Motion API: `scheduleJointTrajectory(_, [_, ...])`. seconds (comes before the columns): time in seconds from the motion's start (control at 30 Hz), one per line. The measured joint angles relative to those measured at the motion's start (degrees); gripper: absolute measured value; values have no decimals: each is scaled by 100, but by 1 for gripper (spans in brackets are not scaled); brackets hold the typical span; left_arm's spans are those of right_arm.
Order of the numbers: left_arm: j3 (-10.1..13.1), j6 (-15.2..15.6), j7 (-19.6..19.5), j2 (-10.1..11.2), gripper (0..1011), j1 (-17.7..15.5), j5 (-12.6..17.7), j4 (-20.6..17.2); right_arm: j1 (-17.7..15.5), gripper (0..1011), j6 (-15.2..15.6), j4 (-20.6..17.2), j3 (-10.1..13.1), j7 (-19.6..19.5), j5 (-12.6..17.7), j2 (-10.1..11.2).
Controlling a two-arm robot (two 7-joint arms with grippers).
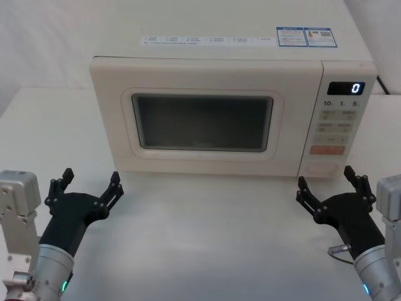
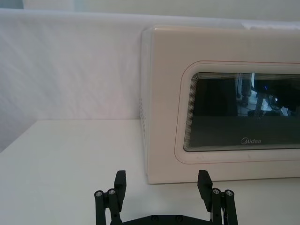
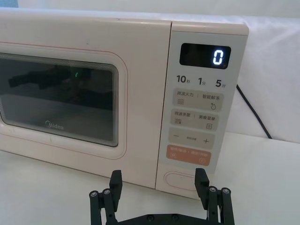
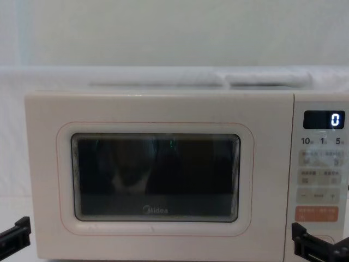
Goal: Press the button to open the microwave door with one hand; close the microwave door with the other hand.
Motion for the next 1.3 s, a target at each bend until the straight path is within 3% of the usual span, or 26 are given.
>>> scheduleJointTrajectory(1.3, [-1, 0, 0, 0, 1001, 0, 0, 0, 0, 1001, 0, 0, 0, 0, 0, 0])
